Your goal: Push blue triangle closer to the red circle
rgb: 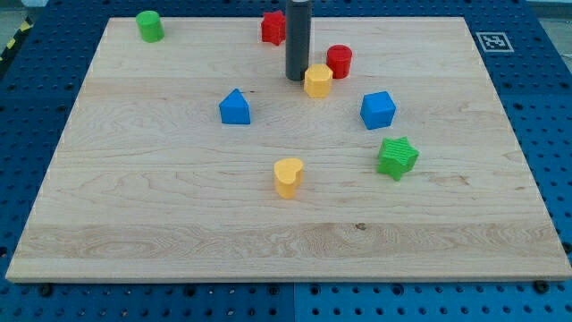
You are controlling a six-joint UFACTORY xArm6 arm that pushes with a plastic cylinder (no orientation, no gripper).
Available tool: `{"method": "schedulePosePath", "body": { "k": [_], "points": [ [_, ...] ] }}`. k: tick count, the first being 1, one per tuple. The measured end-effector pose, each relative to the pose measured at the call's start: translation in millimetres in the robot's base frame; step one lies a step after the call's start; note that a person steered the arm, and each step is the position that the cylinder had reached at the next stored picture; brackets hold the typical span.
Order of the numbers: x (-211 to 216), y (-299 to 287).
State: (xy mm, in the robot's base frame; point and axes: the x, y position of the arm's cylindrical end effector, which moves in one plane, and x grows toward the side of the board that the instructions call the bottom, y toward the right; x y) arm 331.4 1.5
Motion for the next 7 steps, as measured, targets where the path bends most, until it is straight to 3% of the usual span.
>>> {"method": "schedulePosePath", "body": {
  "k": [1, 2, 3, 4, 7],
  "points": [
    [39.4, -7.6],
    [29.5, -37.1],
    [-13.7, -85.6],
    [25.9, -117.2],
    [101.5, -60.3]
  ]
}}
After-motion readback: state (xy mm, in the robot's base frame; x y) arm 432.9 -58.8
